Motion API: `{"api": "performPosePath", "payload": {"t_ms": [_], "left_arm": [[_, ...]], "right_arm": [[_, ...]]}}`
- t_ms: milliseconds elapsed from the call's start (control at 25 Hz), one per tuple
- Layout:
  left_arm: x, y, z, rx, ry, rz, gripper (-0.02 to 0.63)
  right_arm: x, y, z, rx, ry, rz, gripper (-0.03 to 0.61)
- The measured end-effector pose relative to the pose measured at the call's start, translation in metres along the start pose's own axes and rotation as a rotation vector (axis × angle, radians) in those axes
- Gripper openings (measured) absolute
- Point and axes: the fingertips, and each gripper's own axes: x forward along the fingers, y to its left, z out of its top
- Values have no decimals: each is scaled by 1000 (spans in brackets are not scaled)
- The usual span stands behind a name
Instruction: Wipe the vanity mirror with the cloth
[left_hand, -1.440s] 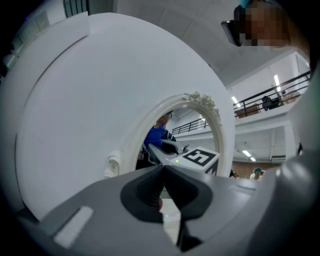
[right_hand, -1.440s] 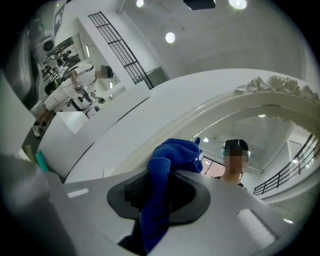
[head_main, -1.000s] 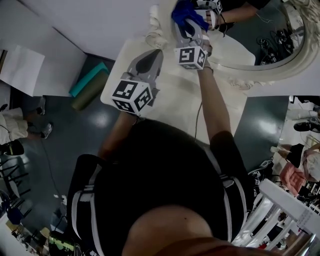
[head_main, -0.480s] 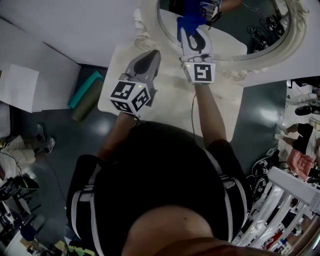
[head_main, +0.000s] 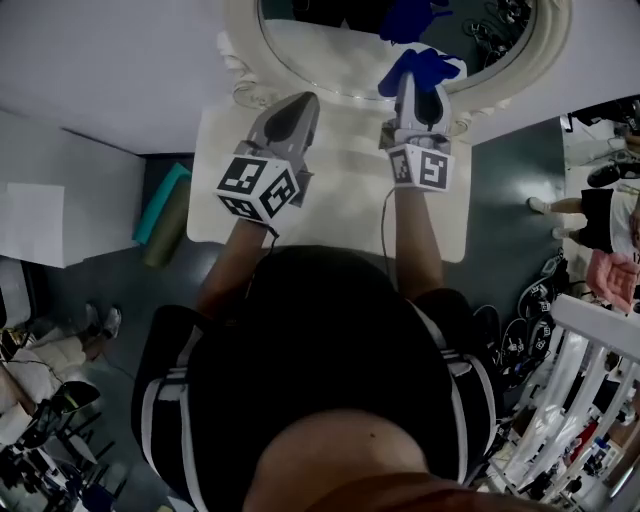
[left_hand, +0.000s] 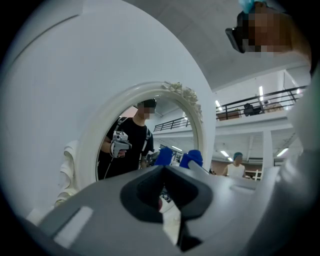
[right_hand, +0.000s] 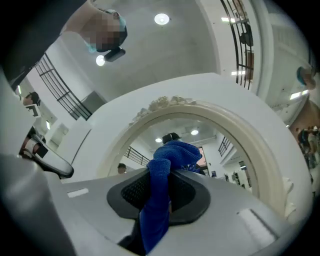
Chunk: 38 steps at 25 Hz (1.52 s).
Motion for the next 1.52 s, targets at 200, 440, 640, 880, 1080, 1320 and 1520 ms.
{"api": "performPosePath", "payload": {"t_ms": [200, 440, 640, 880, 1080, 1320, 1520], "left_arm": [[18, -15, -6, 13, 2, -39, 11], [21, -24, -9, 25, -5, -48, 11], [18, -27, -18, 15, 11, -54, 11], [19, -33, -13, 31, 3, -57, 11], [20, -22, -16, 24, 5, -44, 11], [19, -18, -15, 21, 4, -31, 11], [13, -19, -12, 16, 3, -26, 11]], "right_arm": [[-24, -77, -12, 16, 29, -167, 80], [-39, -143, -38, 79, 89, -310, 78], [-49, -167, -51, 121, 67, -376, 78], [-41, -172, -62, 141, 76, -380, 78], [-29, -174, -73, 136, 78, -384, 78], [-21, -176, -73, 148, 46, -379, 77], [-21, -174, -66, 176, 6, -377, 77]]}}
